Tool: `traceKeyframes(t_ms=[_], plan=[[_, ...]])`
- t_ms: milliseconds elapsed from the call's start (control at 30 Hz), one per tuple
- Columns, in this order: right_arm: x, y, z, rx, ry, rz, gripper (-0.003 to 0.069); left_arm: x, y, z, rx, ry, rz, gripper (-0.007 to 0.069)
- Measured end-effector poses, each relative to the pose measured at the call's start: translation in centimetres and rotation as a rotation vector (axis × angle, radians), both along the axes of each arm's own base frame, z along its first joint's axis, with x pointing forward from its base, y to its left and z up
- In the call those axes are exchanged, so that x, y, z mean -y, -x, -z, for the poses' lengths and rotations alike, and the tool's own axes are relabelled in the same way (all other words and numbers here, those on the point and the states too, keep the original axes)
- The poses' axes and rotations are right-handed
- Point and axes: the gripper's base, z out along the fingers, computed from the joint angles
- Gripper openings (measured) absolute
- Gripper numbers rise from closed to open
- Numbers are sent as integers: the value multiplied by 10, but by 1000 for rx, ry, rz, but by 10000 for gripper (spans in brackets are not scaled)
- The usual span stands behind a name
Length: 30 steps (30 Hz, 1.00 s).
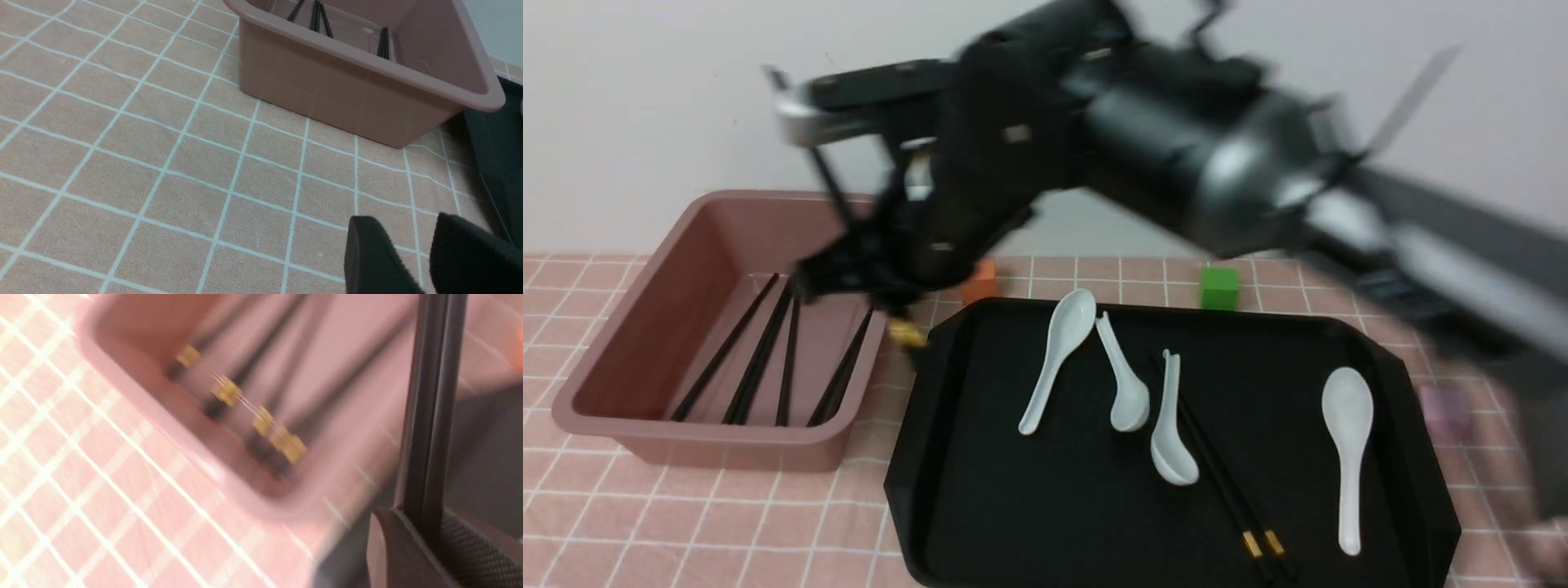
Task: On pink tablecloth take chopsticks from black tray and put them in box.
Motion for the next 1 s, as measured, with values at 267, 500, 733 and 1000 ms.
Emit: traceKeyframes(t_ms=[267,500,733,1000], plan=[[-45,-39,44,133,-64,-24,141,0,0,0,0,0,0,239],[-47,-45,50,150,-87,-16,355,0,0,0,0,0,0,239],[-10,-13,-29,146,4,-73,510,0,0,0,0,0,0,239],[75,54,-164,280,-29,-52,353,0,0,0,0,0,0,239]])
